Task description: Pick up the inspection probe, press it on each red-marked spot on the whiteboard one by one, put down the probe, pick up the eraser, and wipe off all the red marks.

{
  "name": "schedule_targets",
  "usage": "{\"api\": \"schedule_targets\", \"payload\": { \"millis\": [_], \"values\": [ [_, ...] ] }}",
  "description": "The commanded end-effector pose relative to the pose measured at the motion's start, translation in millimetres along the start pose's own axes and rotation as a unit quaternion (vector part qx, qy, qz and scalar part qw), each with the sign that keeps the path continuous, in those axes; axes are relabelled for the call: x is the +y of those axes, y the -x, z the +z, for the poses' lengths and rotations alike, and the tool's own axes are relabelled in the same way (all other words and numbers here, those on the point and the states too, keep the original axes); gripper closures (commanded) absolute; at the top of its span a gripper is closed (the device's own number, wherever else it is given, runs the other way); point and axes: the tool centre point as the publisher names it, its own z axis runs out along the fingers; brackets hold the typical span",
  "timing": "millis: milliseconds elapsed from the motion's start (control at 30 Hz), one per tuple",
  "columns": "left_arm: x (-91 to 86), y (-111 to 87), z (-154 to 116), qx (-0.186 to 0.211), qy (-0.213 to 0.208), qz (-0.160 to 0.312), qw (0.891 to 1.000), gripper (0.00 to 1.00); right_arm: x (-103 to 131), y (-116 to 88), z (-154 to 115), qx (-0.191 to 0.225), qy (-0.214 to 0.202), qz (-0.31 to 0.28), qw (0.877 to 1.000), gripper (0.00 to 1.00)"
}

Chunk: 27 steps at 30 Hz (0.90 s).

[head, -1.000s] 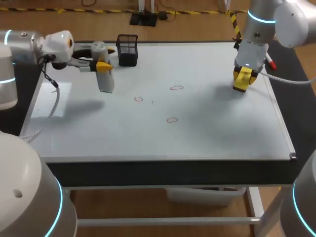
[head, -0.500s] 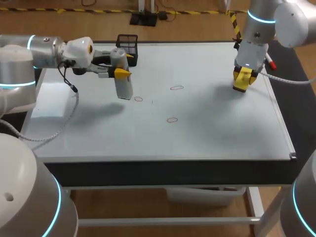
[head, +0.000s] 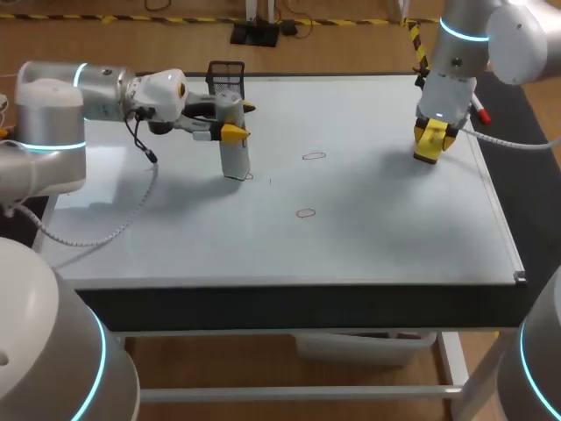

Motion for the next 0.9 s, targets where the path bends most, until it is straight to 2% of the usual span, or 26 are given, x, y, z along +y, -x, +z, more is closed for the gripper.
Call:
{"api": "schedule_targets", "payload": {
  "millis": [33, 900],
  "values": [
    [5.4, 7.0, 4.3, 0.005, -0.002, -0.002, 1.0, 1.0, -0.4, -0.6, -0.7, 0.001, -0.001, -0.001, 1.0, 1.0],
    [22.7, 20.7, 9.6, 0.007, 0.0, -0.012, 1.0, 1.0, -0.4, -0.6, -0.7, 0.001, -0.001, -0.001, 1.0, 1.0]
  ]
}}
